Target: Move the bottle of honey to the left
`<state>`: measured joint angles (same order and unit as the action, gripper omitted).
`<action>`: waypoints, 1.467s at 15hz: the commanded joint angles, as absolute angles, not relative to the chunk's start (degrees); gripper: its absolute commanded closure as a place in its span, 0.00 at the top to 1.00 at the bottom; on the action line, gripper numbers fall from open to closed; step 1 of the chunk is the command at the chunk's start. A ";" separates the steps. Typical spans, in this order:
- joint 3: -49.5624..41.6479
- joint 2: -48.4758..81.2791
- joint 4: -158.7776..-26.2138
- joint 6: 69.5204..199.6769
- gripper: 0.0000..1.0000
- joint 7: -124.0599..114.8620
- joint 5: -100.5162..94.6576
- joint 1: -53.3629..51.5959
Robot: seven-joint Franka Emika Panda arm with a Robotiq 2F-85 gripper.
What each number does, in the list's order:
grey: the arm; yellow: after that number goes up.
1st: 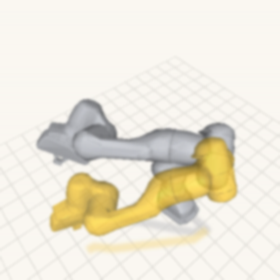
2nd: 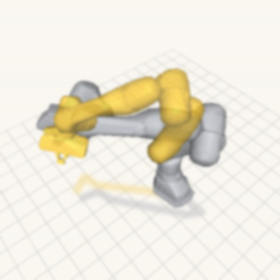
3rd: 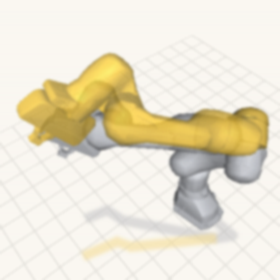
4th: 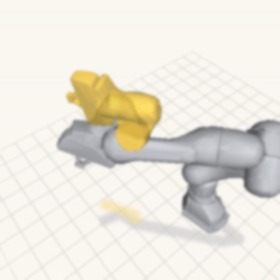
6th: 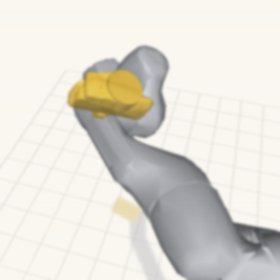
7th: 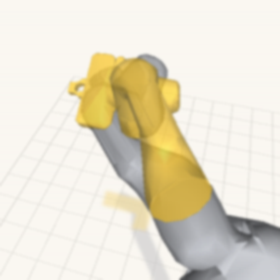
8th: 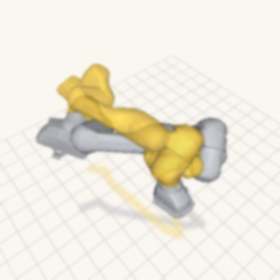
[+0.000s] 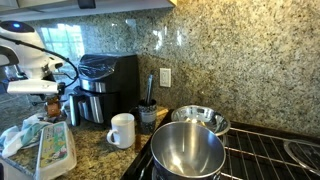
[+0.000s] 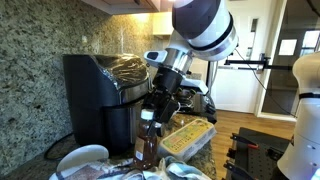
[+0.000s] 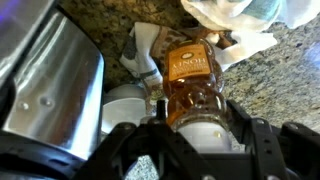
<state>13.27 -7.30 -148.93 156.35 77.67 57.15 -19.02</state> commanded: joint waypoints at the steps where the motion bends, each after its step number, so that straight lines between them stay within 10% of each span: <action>1: 14.07 -6.35 -149.53 161.88 0.36 80.09 59.42 -20.12; 20: 14.58 2.25 -150.21 174.43 0.36 78.26 52.96 -20.48; 22: 14.55 2.30 -150.23 174.57 0.71 78.10 52.43 -20.46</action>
